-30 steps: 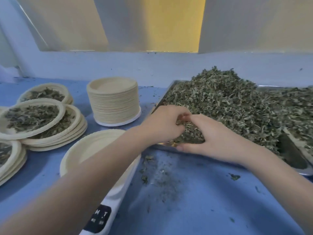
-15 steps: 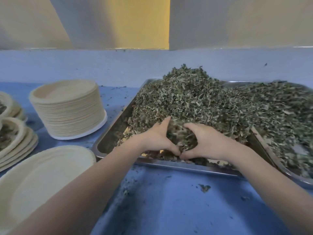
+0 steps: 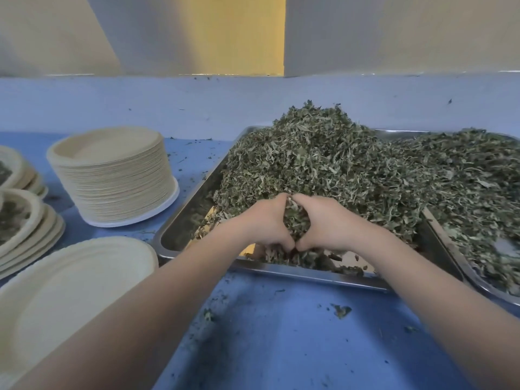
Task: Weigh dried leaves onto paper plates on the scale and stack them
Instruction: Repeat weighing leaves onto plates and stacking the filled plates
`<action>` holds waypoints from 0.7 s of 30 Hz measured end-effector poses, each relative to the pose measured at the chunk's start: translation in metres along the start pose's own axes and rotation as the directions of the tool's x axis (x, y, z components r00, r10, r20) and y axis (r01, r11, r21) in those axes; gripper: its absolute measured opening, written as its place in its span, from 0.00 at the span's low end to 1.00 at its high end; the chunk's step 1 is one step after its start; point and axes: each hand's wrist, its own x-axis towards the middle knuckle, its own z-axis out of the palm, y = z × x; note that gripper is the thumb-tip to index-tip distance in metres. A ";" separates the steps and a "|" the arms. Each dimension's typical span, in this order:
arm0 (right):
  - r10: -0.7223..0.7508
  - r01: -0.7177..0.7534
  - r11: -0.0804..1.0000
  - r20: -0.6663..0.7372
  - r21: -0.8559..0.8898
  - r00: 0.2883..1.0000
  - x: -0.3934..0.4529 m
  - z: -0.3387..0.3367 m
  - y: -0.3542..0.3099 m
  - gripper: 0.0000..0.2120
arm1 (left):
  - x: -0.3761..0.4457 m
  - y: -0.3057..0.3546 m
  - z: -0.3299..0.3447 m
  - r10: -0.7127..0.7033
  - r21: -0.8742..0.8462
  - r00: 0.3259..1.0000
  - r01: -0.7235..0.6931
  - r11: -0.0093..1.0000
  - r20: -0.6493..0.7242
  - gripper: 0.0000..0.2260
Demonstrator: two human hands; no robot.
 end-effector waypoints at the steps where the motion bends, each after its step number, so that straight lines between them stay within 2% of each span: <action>1: -0.010 0.011 0.999 -0.037 0.035 0.999 0.002 -0.003 0.000 0.34 | -0.001 0.001 -0.004 -0.006 -0.011 1.000 0.006 1.000 -0.023 0.37; 3: -0.028 0.039 0.993 -0.106 0.109 0.994 0.003 -0.011 -0.002 0.35 | -0.004 0.002 -0.013 0.008 -0.042 0.997 -0.012 0.999 -0.081 0.38; 6: -0.057 0.083 0.985 -0.168 0.148 0.984 0.006 -0.022 -0.010 0.42 | -0.015 0.003 -0.030 -0.011 -0.133 0.992 -0.006 0.991 -0.126 0.44; 10: -0.056 0.086 0.969 -0.132 0.233 0.990 0.009 -0.021 -0.027 0.44 | -0.028 0.000 -0.037 -0.088 -0.123 0.985 0.070 0.990 -0.149 0.46; 14: -0.075 0.109 0.971 -0.163 0.213 0.984 0.011 -0.017 -0.040 0.42 | -0.032 -0.006 -0.036 -0.094 -0.163 0.971 0.059 0.985 -0.218 0.39; 21: -0.161 0.213 0.955 -0.241 0.207 0.957 0.011 -0.043 -0.088 0.39 | -0.060 -0.013 -0.075 -0.053 -0.305 0.949 -0.046 0.951 -0.311 0.21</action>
